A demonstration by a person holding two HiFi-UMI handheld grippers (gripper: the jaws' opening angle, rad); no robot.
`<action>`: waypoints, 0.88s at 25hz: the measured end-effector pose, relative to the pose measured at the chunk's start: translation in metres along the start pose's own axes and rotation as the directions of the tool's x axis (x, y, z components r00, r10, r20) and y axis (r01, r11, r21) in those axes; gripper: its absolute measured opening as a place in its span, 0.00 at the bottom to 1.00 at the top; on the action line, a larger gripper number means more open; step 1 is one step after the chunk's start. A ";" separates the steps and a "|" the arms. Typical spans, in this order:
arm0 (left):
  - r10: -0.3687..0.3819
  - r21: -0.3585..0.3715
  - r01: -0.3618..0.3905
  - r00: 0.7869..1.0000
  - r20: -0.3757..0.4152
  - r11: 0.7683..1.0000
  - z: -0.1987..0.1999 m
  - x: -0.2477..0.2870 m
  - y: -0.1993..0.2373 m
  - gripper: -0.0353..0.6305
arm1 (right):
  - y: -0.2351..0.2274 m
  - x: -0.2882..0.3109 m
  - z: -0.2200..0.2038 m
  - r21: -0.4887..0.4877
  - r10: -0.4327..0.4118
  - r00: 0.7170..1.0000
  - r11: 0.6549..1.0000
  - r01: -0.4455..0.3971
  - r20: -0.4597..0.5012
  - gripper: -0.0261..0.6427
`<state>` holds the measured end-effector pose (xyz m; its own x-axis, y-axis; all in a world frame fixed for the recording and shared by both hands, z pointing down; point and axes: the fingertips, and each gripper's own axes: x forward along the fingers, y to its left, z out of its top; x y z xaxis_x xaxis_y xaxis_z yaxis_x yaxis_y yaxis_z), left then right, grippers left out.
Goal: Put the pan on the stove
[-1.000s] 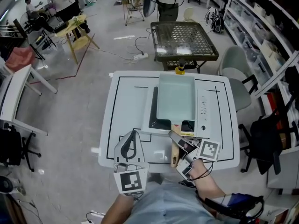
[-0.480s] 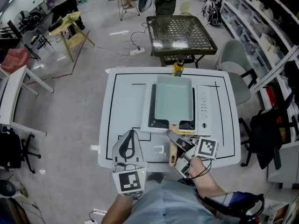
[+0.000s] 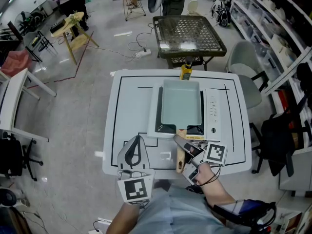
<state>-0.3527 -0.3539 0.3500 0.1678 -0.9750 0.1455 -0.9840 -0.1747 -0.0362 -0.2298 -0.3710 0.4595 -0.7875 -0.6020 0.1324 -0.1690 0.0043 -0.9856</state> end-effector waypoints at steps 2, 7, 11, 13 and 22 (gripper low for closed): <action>0.001 0.004 -0.001 1.000 0.003 1.000 0.002 -0.002 -0.001 0.08 | 0.001 0.000 0.001 -0.013 0.008 1.000 1.000 -0.008 0.002 0.27; 0.007 0.005 -0.007 1.000 0.006 1.000 0.006 -0.006 -0.005 0.08 | 0.001 -0.009 0.004 -0.041 0.005 1.000 0.999 -0.005 0.022 0.35; 0.004 0.010 -0.005 1.000 0.016 1.000 0.012 -0.010 -0.014 0.08 | 0.001 -0.033 0.009 -0.064 0.003 0.998 0.998 0.002 0.068 0.36; -0.007 0.011 0.007 1.000 0.028 1.000 0.019 -0.009 -0.023 0.08 | 0.003 -0.049 0.017 -0.094 0.001 0.994 0.996 0.010 0.108 0.36; -0.103 0.008 0.102 0.990 0.098 0.995 0.057 -0.010 -0.096 0.08 | 0.046 -0.145 0.066 -0.522 -0.045 0.938 0.821 0.231 0.344 0.35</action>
<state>-0.2564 -0.3353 0.2960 0.2731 -0.9606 0.0508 -0.9611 -0.2748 -0.0285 -0.0844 -0.3367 0.3878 -0.5273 -0.8393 0.1325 -0.6296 0.2812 -0.7243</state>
